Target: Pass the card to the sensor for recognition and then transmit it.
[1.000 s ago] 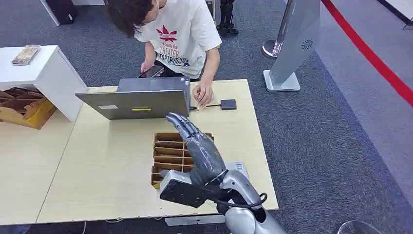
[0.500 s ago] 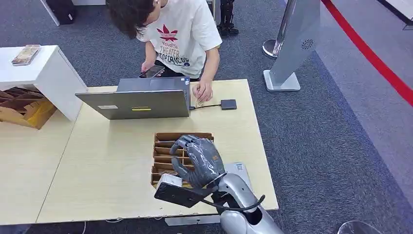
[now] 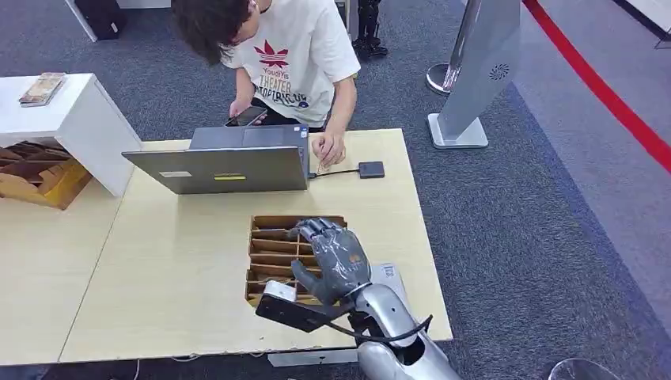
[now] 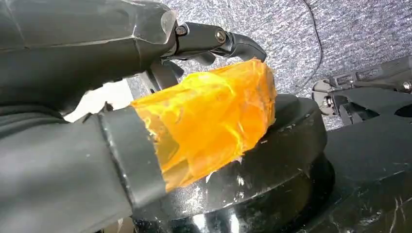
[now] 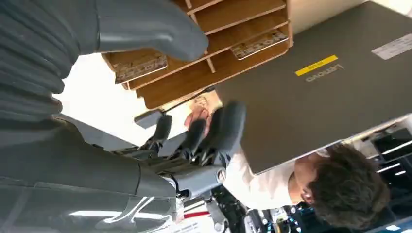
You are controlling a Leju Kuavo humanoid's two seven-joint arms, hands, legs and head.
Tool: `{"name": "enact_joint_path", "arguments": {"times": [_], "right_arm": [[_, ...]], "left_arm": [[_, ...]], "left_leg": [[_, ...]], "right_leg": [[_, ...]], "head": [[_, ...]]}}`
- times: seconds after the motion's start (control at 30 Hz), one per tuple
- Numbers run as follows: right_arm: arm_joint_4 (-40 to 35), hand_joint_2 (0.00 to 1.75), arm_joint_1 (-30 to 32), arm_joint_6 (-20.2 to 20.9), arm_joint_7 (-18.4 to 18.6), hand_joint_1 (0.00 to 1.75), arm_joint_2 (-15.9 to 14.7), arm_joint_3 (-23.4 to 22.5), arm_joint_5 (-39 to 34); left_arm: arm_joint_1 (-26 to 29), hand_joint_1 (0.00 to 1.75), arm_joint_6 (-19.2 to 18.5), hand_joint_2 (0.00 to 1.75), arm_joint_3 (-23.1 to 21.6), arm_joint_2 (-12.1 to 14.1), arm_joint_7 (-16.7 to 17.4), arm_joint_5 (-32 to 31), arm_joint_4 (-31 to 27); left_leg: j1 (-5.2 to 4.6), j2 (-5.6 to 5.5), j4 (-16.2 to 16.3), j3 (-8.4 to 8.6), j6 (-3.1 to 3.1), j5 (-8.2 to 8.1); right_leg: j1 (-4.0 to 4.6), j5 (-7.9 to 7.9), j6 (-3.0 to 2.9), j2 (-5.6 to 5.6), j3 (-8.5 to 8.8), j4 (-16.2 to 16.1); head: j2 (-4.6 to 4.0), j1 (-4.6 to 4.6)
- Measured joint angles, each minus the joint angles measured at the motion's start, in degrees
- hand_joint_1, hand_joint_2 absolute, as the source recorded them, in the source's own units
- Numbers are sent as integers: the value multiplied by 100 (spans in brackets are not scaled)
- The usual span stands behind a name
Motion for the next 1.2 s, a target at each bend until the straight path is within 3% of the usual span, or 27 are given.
{"name": "enact_joint_path", "arguments": {"times": [0.13, 0.27, 0.43, 0.5, 0.7, 0.83, 0.9, 0.93, 1.0, 1.07, 1.2], "right_arm": [[87, 175, 0, -68, 77, 131, 0, -66, 177], [164, 175, 0, -140, 131, 122, 0, -125, 358], [208, 175, 0, -168, 177, 129, 0, -221, 496], [210, 175, 1, -168, 190, 117, 0, -247, 535], [256, 175, 7, -181, 208, 120, 0, -332, 634], [284, 175, 8, -188, 249, 110, 0, -389, 677], [306, 175, 9, -188, 256, 113, 0, -409, 682], [310, 175, 10, -188, 256, 105, 0, -417, 684], [328, 175, 10, -188, 256, 105, 0, -433, 686], [358, 175, 11, -190, 264, 89, 0, -459, 699], [426, 175, 11, -229, 288, 86, 2, -516, 721]], "left_arm": [[0, 0, 0, 0, -2, 0, 7, 2, 0], [0, 0, -2, 0, -4, 0, 15, 2, 0], [0, 0, 0, 0, -9, 0, 17, 24, 0], [0, 0, 0, 0, -11, 0, 17, 35, 0], [0, 0, -2, 0, -20, 0, 20, 52, 0], [-1, 0, -2, 0, -39, 0, 20, 63, 0], [-1, 0, -2, 0, -48, 0, 20, 68, 0], [-1, 0, -2, 0, -50, 0, 20, 68, 0], [-1, 0, 0, 0, -52, 0, 20, 70, 0], [-1, 0, 0, 0, -52, 0, 20, 72, 0], [-1, 0, 0, 0, -55, 0, 20, 87, 0]], "left_leg": [[0, 0, 0, 0, 0, 0], [0, 0, 0, 0, 0, 0], [0, 0, 0, 0, 0, 0], [0, 0, 0, 0, 0, 0], [0, 0, 0, 0, 0, 0], [0, 0, 0, 0, 0, 0], [0, 0, 0, 0, 0, 0], [0, 0, 0, 0, 0, 0], [0, 0, 0, 0, 0, 0], [0, 0, 0, 0, 0, 0], [0, 0, 0, 0, 0, 0]], "right_leg": [[0, 0, 0, 0, 0, 0], [0, 0, 0, 0, 0, 0], [0, 0, 0, 0, 0, 0], [0, 0, 0, 0, 0, 0], [0, 0, 0, 0, -1, 0], [0, 0, 0, 0, -1, 0], [0, 0, 0, 0, -1, 0], [0, 0, 0, 0, 0, 0], [0, 0, 0, 0, 0, 0], [0, 0, 0, 0, 0, 0], [0, 0, 0, 0, 0, 0]], "head": [[0, 0], [0, 0], [0, 0], [0, 0], [0, 0], [0, 0], [0, 0], [0, 0], [0, 0], [0, 0], [0, 0]]}}
